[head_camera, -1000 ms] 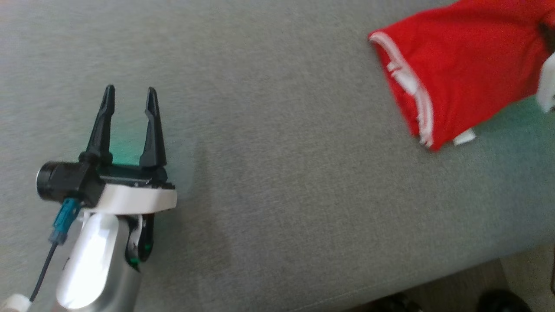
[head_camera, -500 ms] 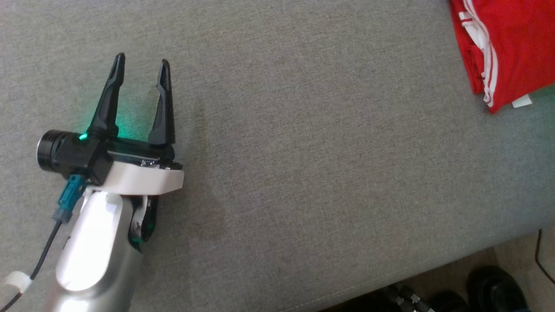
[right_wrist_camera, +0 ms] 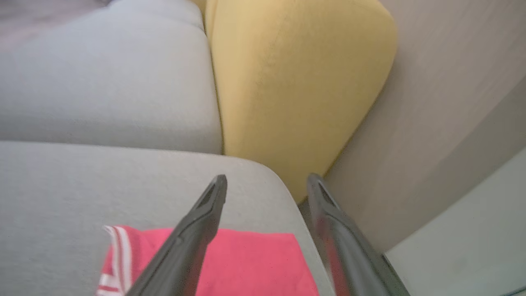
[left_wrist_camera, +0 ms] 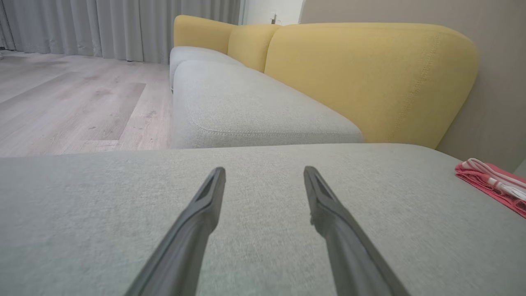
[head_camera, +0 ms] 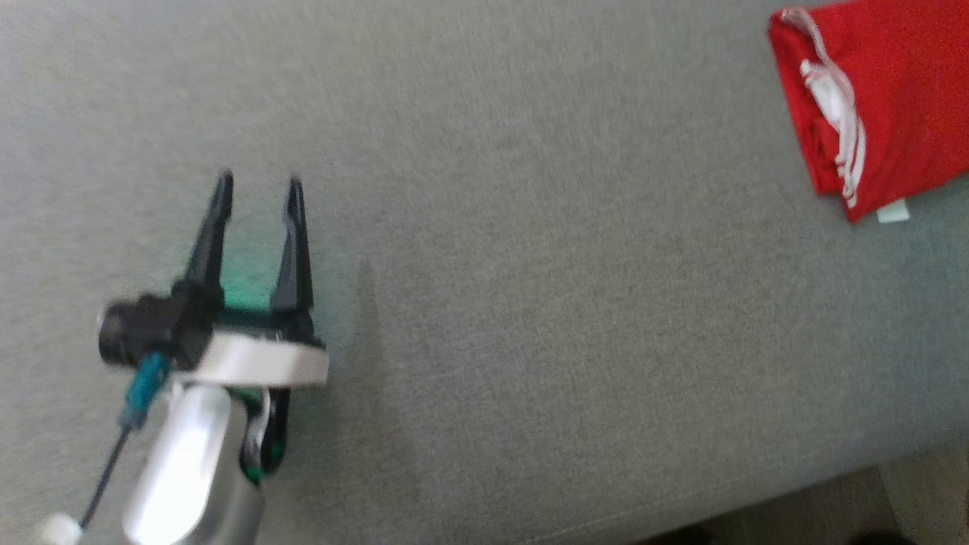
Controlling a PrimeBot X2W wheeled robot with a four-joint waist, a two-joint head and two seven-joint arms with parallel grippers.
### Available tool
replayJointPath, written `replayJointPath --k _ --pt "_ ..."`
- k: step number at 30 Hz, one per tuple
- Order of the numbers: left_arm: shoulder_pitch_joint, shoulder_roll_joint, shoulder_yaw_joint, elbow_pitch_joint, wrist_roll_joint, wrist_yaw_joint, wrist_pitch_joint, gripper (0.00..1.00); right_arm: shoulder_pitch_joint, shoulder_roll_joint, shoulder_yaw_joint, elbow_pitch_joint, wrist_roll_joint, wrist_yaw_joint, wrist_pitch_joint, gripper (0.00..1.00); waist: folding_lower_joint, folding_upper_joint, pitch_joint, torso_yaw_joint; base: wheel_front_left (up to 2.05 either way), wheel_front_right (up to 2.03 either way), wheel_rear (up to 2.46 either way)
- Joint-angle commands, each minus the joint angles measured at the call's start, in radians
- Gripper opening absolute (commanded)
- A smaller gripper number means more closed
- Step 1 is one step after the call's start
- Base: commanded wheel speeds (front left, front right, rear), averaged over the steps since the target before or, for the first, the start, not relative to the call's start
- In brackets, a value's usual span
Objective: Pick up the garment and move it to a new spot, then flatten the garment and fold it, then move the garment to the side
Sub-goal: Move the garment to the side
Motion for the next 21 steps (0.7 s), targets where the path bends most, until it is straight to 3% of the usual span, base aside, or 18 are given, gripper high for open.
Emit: replayJointPath --k 1,13,21 --pt "0.027 0.008 0.041 -0.017 -0.007 0.004 -0.014 1.00 0.064 0.008 0.016 -0.045 0.029 0.007 -0.024 1.00 0.0001 0.0000 -0.097 0.039 0.00 0.00 0.00" --pt "0.231 -0.004 0.117 0.005 -0.024 0.014 -0.021 1.00 0.421 0.114 0.077 -0.317 0.118 0.007 -0.052 1.00 0.0001 0.0000 -0.326 0.110 0.00 0.00 0.00" --pt "0.311 -0.020 0.169 -0.013 -0.016 0.012 -0.021 1.00 0.693 0.214 -0.030 -0.570 0.081 0.007 0.009 1.00 0.0001 0.0000 -0.375 0.132 0.00 0.00 0.00"
